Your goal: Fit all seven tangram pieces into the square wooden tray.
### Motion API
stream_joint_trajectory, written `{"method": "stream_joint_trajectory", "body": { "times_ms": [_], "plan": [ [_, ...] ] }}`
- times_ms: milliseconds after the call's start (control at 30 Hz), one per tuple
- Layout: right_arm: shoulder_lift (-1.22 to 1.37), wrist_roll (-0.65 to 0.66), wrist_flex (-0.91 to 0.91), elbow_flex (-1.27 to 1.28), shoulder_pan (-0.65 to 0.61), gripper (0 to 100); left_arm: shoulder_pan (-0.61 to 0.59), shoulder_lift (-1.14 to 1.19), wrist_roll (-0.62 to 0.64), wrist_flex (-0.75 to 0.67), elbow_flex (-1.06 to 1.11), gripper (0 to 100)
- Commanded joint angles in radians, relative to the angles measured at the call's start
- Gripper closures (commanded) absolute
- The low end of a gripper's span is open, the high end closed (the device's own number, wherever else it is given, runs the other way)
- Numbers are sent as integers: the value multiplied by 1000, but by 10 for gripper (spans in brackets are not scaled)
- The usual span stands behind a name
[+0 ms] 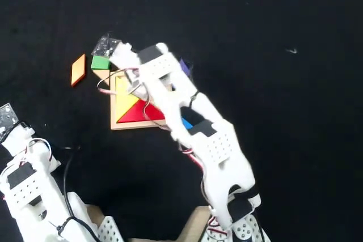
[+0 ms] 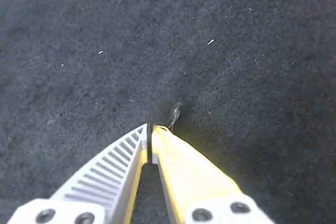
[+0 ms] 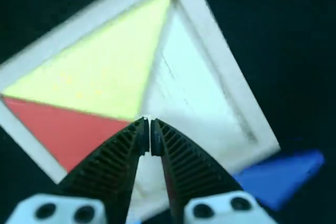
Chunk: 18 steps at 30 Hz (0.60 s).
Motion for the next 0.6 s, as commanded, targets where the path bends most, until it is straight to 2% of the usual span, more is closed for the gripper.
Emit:
{"method": "stream_joint_trajectory", "body": {
  "times_ms": [0, 200, 333, 467, 567],
  "plan": [
    [-206, -103, 117, -110, 94, 988, 12, -14, 11, -17, -10, 970],
    [-466, -193, 292, -107, 249, 988, 12, -14, 12, -12, -12, 970],
    [-601, -212, 397, -79, 336, 988, 10, -15, 123, -8, -25, 970],
    [-723, -212, 399, 114, 379, 988, 4, -15, 166, 51, -53, 970],
    [-855, -212, 333, 308, 384, 988, 2, -15, 166, 68, -58, 970]
  ]
}}
